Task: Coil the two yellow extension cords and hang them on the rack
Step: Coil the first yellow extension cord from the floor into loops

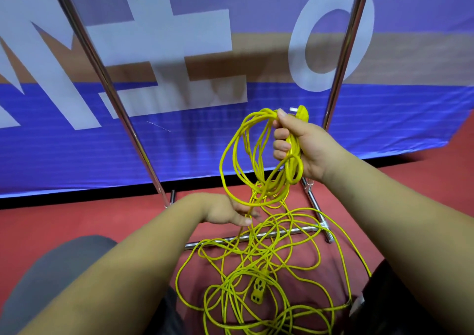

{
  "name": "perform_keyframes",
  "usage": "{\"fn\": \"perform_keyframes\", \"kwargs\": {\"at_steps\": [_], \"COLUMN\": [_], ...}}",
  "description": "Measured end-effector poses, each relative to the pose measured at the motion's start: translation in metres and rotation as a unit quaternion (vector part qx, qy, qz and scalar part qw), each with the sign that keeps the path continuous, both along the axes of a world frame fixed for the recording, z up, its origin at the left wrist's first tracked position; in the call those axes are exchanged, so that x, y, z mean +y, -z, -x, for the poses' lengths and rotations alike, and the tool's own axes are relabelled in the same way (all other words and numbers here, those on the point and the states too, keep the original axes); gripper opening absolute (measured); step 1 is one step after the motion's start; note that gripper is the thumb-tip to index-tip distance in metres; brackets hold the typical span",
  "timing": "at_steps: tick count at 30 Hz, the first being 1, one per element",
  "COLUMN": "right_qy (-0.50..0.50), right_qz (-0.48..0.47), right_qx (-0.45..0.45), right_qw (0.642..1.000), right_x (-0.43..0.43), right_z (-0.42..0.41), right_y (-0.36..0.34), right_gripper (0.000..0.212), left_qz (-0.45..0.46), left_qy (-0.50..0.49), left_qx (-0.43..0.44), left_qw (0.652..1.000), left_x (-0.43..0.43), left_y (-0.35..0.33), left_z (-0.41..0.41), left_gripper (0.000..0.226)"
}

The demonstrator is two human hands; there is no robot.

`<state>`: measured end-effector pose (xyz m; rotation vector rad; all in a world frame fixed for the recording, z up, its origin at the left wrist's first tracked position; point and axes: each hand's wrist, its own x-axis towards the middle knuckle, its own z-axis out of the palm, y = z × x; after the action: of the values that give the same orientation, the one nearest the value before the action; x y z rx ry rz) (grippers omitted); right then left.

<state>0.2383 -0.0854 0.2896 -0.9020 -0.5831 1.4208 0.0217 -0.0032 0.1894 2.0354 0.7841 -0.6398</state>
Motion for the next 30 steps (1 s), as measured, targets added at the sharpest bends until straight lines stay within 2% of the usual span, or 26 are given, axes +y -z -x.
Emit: {"fn": "perform_keyframes", "kwargs": {"at_steps": [2, 3, 5, 8, 10, 14, 17, 21, 25, 26, 27, 28, 30], "right_qy": [0.015, 0.024, 0.045, 0.092, 0.127, 0.158, 0.150, 0.098, 0.016, 0.001, -0.014, -0.025, -0.039], "right_qz": [-0.003, -0.002, 0.008, 0.047, 0.072, 0.105, 0.110, 0.091, 0.077, 0.076, 0.077, 0.081, 0.097], "right_qx": [-0.011, -0.022, -0.063, -0.139, -0.149, -0.116, -0.089, -0.051, -0.087, -0.102, -0.119, -0.135, -0.158], "right_qw": [1.000, 0.999, 0.997, 0.985, 0.978, 0.975, 0.978, 0.990, 0.993, 0.992, 0.990, 0.987, 0.982], "right_x": [0.000, -0.001, -0.001, -0.001, -0.003, -0.003, -0.003, -0.004, -0.006, -0.007, -0.007, -0.008, -0.009], "right_z": [-0.005, -0.008, -0.013, -0.021, -0.026, -0.037, -0.043, -0.043, -0.038, -0.037, -0.035, -0.034, -0.030], "right_y": [-0.002, -0.003, -0.002, 0.001, 0.003, 0.002, 0.002, 0.002, 0.001, 0.001, 0.001, 0.001, 0.002], "right_gripper": [0.024, 0.023, 0.023, 0.023, 0.020, 0.015, 0.016, 0.022, 0.019, 0.018, 0.018, 0.018, 0.017], "left_qz": [0.016, -0.010, -0.118, -0.294, -0.367, -0.403, -0.412, -0.340, -0.132, -0.078, -0.012, 0.058, 0.171], "left_qy": [-0.005, -0.013, -0.078, -0.195, -0.247, -0.340, -0.374, -0.398, -0.404, -0.409, -0.433, -0.469, -0.530], "left_qx": [0.005, 0.003, 0.024, 0.093, 0.102, 0.076, 0.004, -0.068, -0.209, -0.226, -0.249, -0.281, -0.347], "left_qw": [1.000, 1.000, 0.990, 0.931, 0.891, 0.846, 0.831, 0.849, 0.881, 0.881, 0.866, 0.835, 0.755], "left_x": [-0.005, -0.002, 0.013, 0.039, 0.053, 0.071, 0.079, 0.080, 0.070, 0.066, 0.062, 0.059, 0.056], "left_y": [0.000, 0.002, 0.007, 0.003, -0.003, -0.006, -0.012, -0.021, -0.030, -0.036, -0.042, -0.050, -0.067], "left_z": [-0.001, -0.001, 0.004, 0.018, 0.027, 0.041, 0.048, 0.048, 0.036, 0.032, 0.027, 0.022, 0.013], "left_gripper": [0.024, 0.024, 0.023, 0.032, 0.037, 0.050, 0.045, 0.035, 0.011, 0.017, 0.026, 0.031, 0.031]}}
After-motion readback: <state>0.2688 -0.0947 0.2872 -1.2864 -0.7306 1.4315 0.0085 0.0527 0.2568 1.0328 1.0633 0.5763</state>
